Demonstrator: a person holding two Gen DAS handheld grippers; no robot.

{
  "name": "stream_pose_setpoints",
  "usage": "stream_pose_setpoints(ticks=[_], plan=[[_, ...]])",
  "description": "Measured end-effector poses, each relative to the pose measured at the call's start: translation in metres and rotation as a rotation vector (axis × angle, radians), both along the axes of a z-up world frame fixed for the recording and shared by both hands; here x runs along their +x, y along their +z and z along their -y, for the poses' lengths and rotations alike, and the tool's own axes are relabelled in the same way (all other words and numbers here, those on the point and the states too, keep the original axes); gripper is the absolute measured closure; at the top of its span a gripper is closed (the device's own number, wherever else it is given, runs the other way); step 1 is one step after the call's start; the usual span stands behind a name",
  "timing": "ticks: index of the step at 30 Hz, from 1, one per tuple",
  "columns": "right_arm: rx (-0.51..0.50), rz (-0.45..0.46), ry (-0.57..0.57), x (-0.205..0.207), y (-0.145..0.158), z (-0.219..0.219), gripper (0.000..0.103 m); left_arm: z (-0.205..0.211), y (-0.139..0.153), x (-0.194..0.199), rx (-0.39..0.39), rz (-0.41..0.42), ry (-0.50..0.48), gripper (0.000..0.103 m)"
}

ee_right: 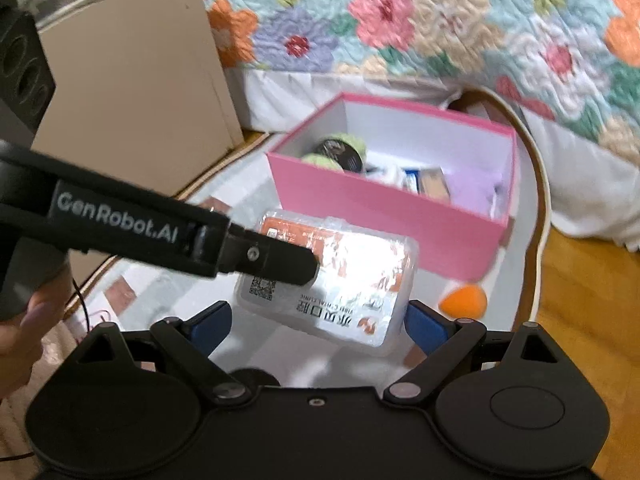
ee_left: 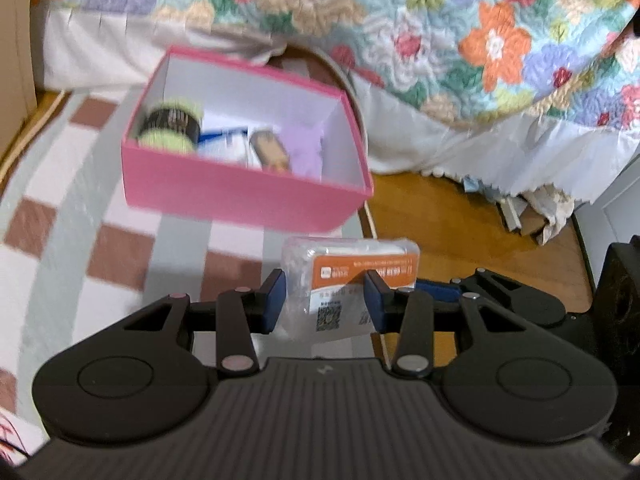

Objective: Organize objects
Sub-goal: 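Lift the clear box with the left tool over the pink box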

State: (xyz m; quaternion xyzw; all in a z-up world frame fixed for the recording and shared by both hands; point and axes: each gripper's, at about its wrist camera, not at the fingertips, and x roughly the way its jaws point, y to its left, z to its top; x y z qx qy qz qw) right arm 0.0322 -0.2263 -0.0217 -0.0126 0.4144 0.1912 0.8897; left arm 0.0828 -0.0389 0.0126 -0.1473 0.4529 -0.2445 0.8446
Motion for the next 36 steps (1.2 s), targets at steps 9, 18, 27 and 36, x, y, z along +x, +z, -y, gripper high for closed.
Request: stream_pose_setpoints(ticks=[9,18,27,36], plan=[[-0.039,0.085,0.023,0.046,0.038,-0.002,0.013,-0.004,0.032,0.049,-0.006,0.066,0.027,0.062],[-0.017,0.104,0.017,0.131,0.052,0.022,0.032,0.019,0.04,0.117,0.057,0.087,0.042,0.061],[-0.046,-0.001,-0.03,0.204,0.017,0.039,0.033,0.049,-0.006,0.194,0.078,-0.003,0.051,0.061],[-0.103,-0.092,-0.082,0.243,-0.029,0.042,0.033,0.05,-0.064,0.23,-0.021,-0.101,0.104,0.061]])
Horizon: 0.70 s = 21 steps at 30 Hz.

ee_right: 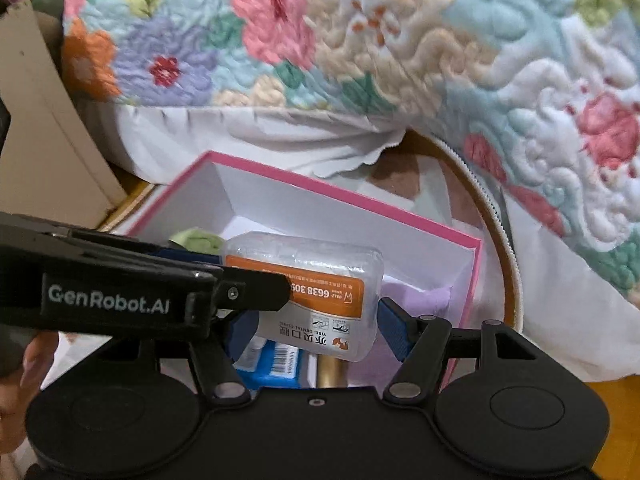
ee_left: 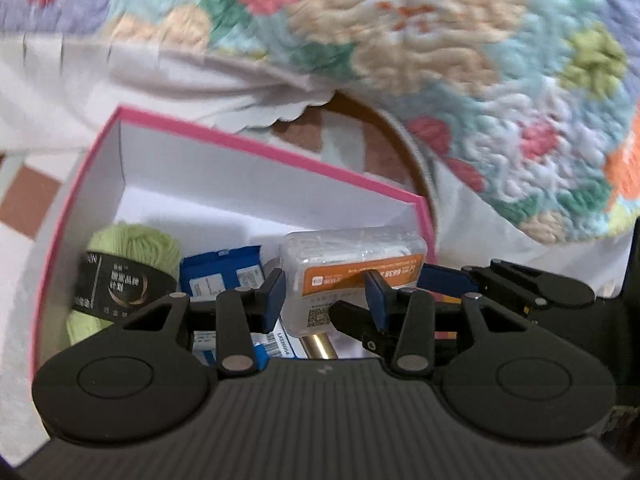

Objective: Organize objects
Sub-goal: 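Lift the clear box with the left tool over the pink box, then lower the clear box into the pink box and open the left tool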

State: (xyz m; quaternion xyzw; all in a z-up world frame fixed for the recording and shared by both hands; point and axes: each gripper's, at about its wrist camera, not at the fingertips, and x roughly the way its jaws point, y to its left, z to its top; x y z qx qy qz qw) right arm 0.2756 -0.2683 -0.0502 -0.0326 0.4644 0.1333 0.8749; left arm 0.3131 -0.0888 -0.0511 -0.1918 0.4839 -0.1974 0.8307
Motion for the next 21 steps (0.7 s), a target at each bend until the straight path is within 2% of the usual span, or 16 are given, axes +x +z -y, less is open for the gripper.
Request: stream_pose_setpoints(ticks=[7,11,14,17,21], plan=[[-0.027,-0.073,-0.016,0.018,-0.031,-0.007,0.033,-0.007,-0.036,0.016,-0.062,-0.09,0.015,0.063],[-0.046,-0.071,-0.029,0.022,-0.038,-0.003,0.033,-0.005,-0.05,0.024,-0.119,-0.133,0.04,0.063],[-0.074,-0.069,-0.052,0.027,-0.042,0.002,0.034,0.004,-0.058,0.029,-0.127,-0.143,0.07,0.063],[-0.083,-0.066,-0.053,0.029,-0.045,0.003,0.034,0.015,-0.06,0.031,-0.09,-0.129,0.078,0.063],[-0.142,-0.023,-0.061,0.027,-0.044,0.0,0.037,0.017,-0.062,0.032,-0.139,-0.133,0.085,0.063]])
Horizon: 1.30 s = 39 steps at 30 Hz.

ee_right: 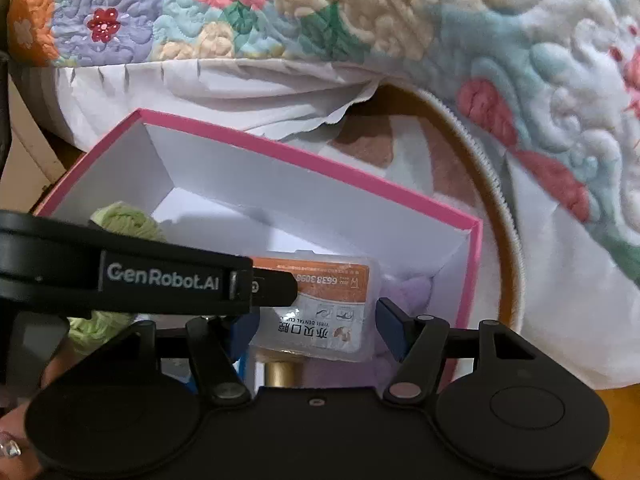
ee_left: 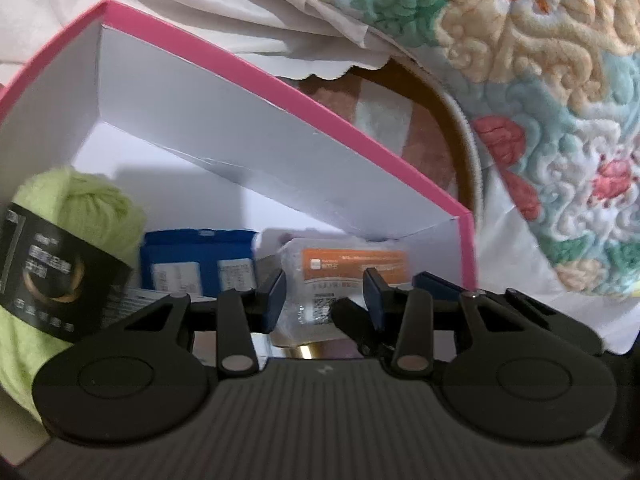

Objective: Organize objects
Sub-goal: 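Lower the clear box into the pink box and open the left tool, then lift the left tool out of the box toward the orange sponge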

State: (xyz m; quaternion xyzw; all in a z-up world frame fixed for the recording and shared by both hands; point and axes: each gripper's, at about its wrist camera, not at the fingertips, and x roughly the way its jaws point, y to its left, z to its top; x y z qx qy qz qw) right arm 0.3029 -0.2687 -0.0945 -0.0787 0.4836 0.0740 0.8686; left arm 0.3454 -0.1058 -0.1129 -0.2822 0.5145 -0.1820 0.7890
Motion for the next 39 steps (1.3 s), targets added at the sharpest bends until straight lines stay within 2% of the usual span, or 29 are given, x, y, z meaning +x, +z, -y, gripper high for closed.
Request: stream_pose_setpoints(ticks=[1,3,7,10,12,15,20,23,26,33,39], plan=[[-0.045,0.022,-0.005,-0.001,-0.001,-0.002,0.034,-0.001,0.0,-0.001,-0.019,0.0,0.008,0.063],[-0.063,0.045,-0.003,-0.003,-0.001,-0.002,0.034,-0.001,0.004,-0.004,-0.003,0.015,0.001,0.062],[0.088,0.046,-0.035,-0.016,0.007,0.016,0.032,-0.005,0.022,-0.015,0.089,0.07,-0.044,0.061],[0.211,0.057,-0.061,-0.031,0.018,0.031,0.032,-0.005,0.042,-0.027,0.197,0.13,-0.094,0.061],[0.248,0.066,-0.049,-0.042,0.026,0.034,0.032,-0.008,0.057,-0.037,0.261,0.156,-0.095,0.062],[0.277,0.05,0.015,-0.057,0.039,0.034,0.032,-0.018,0.079,-0.047,0.274,0.155,-0.108,0.061],[0.272,0.071,0.084,-0.081,0.07,0.027,0.032,-0.018,0.118,-0.074,0.362,0.147,-0.179,0.06],[0.266,0.094,0.108,-0.096,0.093,0.024,0.028,-0.016,0.14,-0.091,0.404,0.17,-0.218,0.057],[0.252,0.128,0.164,-0.113,0.114,0.02,0.028,-0.01,0.156,-0.104,0.479,0.16,-0.248,0.055],[0.201,0.176,0.241,-0.157,0.153,0.008,0.028,-0.014,0.187,-0.137,0.501,0.174,-0.298,0.052],[0.256,0.207,0.272,-0.206,0.154,0.01,0.026,-0.024,0.189,-0.172,0.525,0.197,-0.29,0.05]])
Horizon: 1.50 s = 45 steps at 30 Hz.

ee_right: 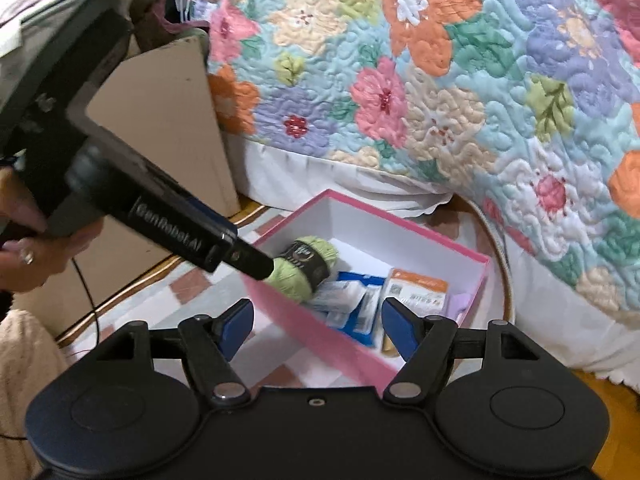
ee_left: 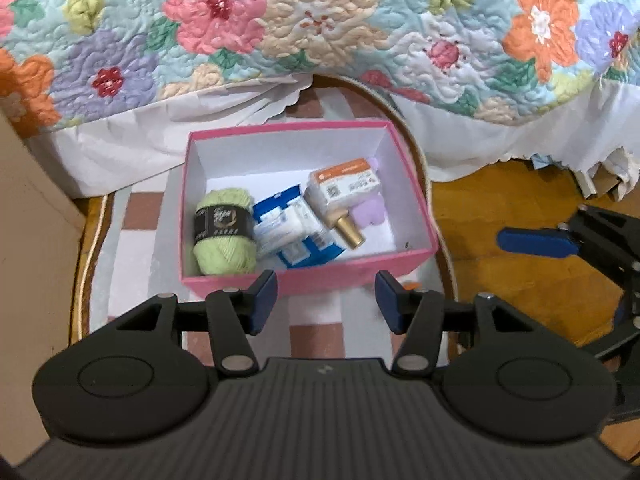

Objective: Organize objects
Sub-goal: 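Lift the left tool out of the box toward the orange sponge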

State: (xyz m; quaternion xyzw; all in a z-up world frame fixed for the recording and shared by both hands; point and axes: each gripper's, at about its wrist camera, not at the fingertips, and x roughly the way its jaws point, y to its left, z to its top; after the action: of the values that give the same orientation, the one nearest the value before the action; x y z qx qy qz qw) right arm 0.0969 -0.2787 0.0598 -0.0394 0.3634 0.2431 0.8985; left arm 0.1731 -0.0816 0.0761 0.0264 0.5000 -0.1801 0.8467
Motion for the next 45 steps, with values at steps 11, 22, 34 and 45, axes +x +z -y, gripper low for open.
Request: stream_pose_setpoints(ticks=[11,22,34,45], plan=[[0.012,0.085,-0.012,-0.066,-0.038,0.012,0.016,0.006,-0.046,-0.042,-0.008,-0.018,-0.023,0.05],[-0.063,0.118,-0.099,-0.075,-0.097,0.029,0.014,0.037,-0.105,-0.045,-0.117,0.008,-0.076,0.046],[-0.139,0.12,-0.138,-0.045,-0.159,0.043,0.005,0.058,-0.174,-0.033,-0.169,0.003,-0.047,0.03],[-0.139,0.037,-0.112,-0.02,-0.211,0.03,0.006,0.063,-0.209,-0.017,-0.247,0.011,0.03,0.019]])
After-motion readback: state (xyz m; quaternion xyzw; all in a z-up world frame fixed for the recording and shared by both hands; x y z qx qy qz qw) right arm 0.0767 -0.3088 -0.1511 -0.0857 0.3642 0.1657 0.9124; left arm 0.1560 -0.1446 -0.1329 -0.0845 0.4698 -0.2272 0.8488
